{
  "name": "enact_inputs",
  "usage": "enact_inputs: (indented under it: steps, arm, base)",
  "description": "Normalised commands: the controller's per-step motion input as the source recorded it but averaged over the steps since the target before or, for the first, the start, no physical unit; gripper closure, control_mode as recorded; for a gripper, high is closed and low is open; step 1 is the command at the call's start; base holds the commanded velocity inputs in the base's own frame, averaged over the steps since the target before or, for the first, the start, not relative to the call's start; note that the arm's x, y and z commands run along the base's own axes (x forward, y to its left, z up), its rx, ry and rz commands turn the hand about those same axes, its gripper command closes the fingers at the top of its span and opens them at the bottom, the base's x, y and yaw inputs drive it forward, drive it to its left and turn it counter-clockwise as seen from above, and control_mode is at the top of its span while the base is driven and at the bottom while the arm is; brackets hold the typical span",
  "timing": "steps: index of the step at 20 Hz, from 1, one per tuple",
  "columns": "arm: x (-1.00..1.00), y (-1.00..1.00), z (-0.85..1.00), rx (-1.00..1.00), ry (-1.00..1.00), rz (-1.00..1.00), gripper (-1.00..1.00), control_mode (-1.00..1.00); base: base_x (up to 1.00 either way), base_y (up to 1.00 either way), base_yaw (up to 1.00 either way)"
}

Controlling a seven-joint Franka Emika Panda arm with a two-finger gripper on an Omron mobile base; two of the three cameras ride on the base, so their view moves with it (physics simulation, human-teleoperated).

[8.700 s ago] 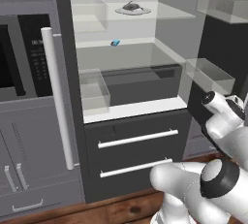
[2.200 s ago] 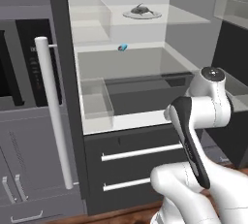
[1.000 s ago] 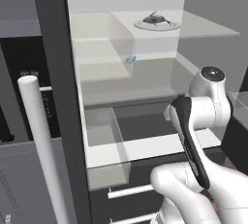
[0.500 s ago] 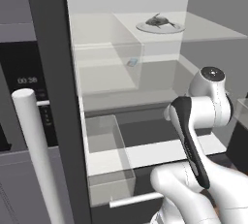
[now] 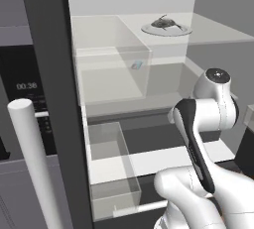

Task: Retrieve the fish from the fridge and place it on the saucepan with marinade on the stove.

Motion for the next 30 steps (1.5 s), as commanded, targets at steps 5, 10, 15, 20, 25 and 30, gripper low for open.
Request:
enact_inputs:
  steps: [5, 10, 15, 20, 25, 30]
  arm:
    - [0.00, 0.00, 0.00, 0.00, 0.00, 0.00, -1.00, 1.00]
    - [0.00, 0.00, 0.00, 0.00, 0.00, 0.00, -1.00, 1.00]
    - [0.03, -0.05, 0.01, 0.00, -0.03, 0.00, -1.00, -1.00]
    - [-0.03, 0.04, 0.26, 0.00, -0.06, 0.00, -1.00, -1.00]
    - [-0.09, 0.10, 0.75, 0.01, -0.01, 0.00, -1.00, -1.00]
    - [-0.16, 0.06, 0.94, 0.03, -0.02, -0.03, -1.00, -1.00]
  base:
    - [0.34, 0.00, 0.00]
    - [0.40, 0.00, 0.00]
    - [0.06, 0.00, 0.00]
    - [0.00, 0.00, 0.00]
    - [0.00, 0.00, 0.00]
    - [0.00, 0.00, 0.00]
